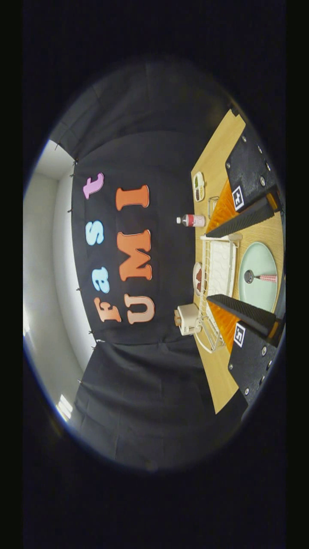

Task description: Take the plate from the dish rack, then take the spoon from the basket and place it into the plate.

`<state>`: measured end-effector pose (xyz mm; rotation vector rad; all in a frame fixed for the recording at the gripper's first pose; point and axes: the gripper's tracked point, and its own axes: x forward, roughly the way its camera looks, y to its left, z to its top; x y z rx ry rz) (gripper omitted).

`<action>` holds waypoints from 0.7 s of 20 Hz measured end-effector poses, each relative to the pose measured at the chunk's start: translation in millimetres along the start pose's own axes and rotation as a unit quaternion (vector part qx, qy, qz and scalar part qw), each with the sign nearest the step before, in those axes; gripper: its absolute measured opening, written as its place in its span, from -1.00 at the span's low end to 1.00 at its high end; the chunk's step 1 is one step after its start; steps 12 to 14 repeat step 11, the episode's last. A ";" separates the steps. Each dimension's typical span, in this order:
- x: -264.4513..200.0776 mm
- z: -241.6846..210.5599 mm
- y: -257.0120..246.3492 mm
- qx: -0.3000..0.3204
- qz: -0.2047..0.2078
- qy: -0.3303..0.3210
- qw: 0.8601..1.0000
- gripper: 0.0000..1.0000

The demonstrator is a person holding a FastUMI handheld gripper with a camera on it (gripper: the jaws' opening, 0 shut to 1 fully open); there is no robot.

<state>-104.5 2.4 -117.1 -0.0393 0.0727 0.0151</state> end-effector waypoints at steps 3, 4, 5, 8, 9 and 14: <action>-3.7 14.0 -0.4 -0.006 -0.008 -0.019 1.000 0.59; -3.7 17.9 2.3 -0.007 -0.007 -0.024 1.000 0.59; -4.6 21.2 4.1 -0.008 -0.008 -0.028 1.000 0.59; -9.6 27.3 6.1 -0.020 -0.014 -0.034 0.999 0.60; -11.7 28.8 6.4 -0.022 -0.015 -0.037 0.999 0.61; -15.6 28.3 10.4 -0.019 -0.013 -0.039 0.999 0.62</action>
